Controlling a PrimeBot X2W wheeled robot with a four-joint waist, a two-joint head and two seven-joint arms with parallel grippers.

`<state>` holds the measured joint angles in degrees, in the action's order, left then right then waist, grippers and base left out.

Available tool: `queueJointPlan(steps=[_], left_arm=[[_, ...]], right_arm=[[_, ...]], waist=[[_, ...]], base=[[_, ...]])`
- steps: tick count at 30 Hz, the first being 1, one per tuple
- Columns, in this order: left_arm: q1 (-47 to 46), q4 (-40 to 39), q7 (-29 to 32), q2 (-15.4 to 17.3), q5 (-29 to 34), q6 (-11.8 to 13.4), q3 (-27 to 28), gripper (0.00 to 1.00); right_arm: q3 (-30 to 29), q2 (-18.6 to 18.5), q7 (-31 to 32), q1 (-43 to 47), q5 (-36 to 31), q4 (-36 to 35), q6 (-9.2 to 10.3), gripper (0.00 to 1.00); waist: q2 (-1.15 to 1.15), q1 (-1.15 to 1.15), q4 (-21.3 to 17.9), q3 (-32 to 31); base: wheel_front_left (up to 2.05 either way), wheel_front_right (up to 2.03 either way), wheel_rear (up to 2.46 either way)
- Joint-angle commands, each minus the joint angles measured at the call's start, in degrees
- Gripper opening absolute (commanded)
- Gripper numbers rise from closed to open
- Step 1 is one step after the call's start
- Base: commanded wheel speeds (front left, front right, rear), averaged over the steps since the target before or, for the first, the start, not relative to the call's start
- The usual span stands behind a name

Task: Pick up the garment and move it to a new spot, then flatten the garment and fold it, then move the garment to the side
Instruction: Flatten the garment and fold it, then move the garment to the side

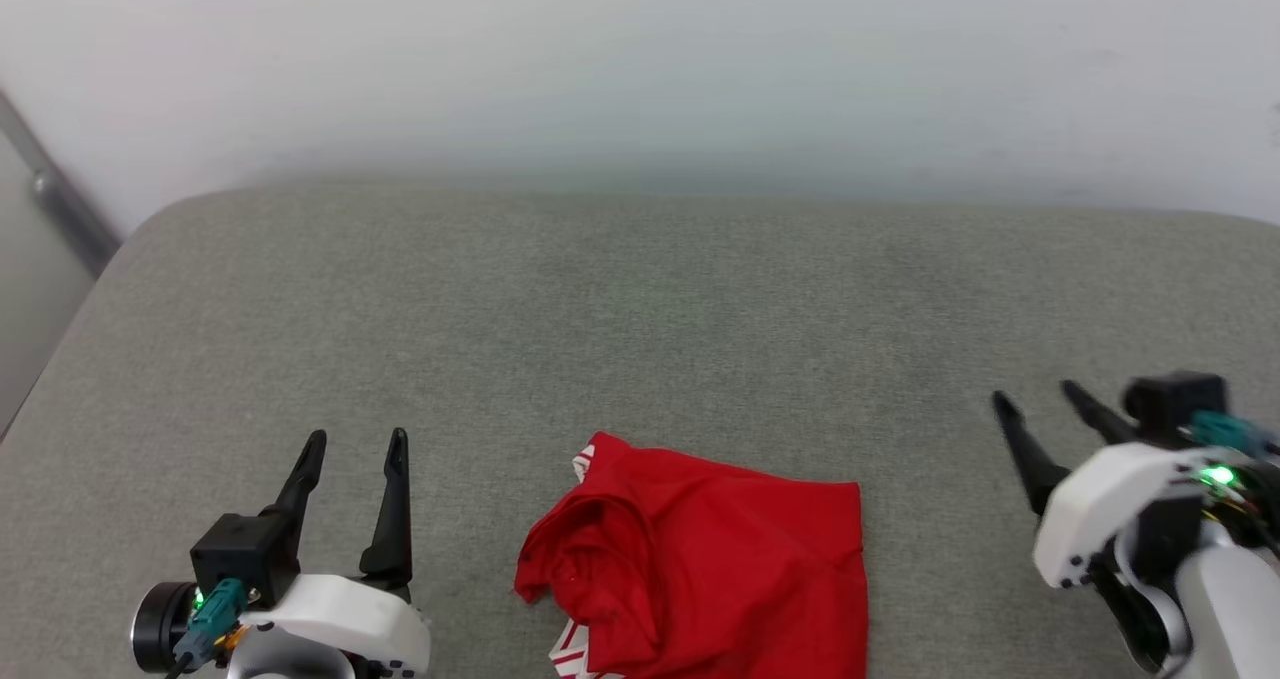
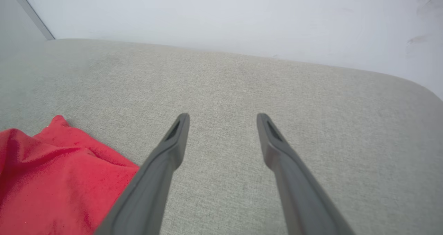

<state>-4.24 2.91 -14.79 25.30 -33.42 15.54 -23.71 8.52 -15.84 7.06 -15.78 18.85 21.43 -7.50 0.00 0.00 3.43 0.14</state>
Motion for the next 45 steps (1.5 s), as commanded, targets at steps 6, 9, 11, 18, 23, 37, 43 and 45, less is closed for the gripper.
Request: queueJointPlan(steps=[6,9,11,18,23,37,43,45], left_arm=[[2.0,0.1,-0.4,0.5,0.7,1.0,1.6,1.00],[2.6,0.0,-0.4,0.5,1.3,1.1,1.8,1.00],[3.2,0.2,-0.4,0.6,1.6,1.1,1.8,1.00],[4.6,0.9,-0.5,0.7,2.2,0.8,1.5,1.00],[4.5,1.5,-0.5,0.5,2.4,0.6,1.4,1.00],[2.5,1.4,-0.5,-1.1,3.2,-0.4,3.3,1.00],[2.0,0.6,-0.4,-2.5,4.4,-1.5,4.2,1.00],[1.8,0.8,-0.4,-3.0,4.8,-1.9,4.3,1.00]], right_arm=[[-11.8,7.6,-6.2,10.0,-8.3,-13.2,0.02,1.00],[-13.1,10.2,-7.3,14.3,-9.8,-19.7,0.02,1.00],[-12.8,11.3,-7.6,17.1,-10.3,-23.0,0.02,1.00],[-12.0,12.8,-6.1,22.7,-11.7,-29.9,0.02,1.00],[-11.7,13.0,-4.7,24.1,-12.0,-31.8,0.02,1.00],[-15.8,12.9,5.8,23.2,-7.1,-28.9,0.02,1.00],[-24.4,9.8,19.9,19.0,3.9,-18.8,0.02,1.00],[-26.2,9.8,24.8,17.9,7.8,-15.4,0.02,1.00]], waist=[[0.00,0.00,-1.9,-1.0],[0.00,0.00,-2.3,-1.4],[0.00,0.00,-2.5,-1.8],[0.00,0.00,-3.0,-2.8],[0.00,0.00,-3.1,-2.9],[0.00,0.00,-2.7,-1.9],[0.00,0.00,-0.4,-0.9],[0.00,0.00,0.7,-0.4]], base=[[0.00,0.00,0.00],[0.00,0.00,0.00],[0.00,0.00,0.00],[0.00,0.00,0.00],[0.00,0.00,0.00],[0.00,0.00,0.00],[0.00,0.00,0.00],[0.00,0.00,0.00]])
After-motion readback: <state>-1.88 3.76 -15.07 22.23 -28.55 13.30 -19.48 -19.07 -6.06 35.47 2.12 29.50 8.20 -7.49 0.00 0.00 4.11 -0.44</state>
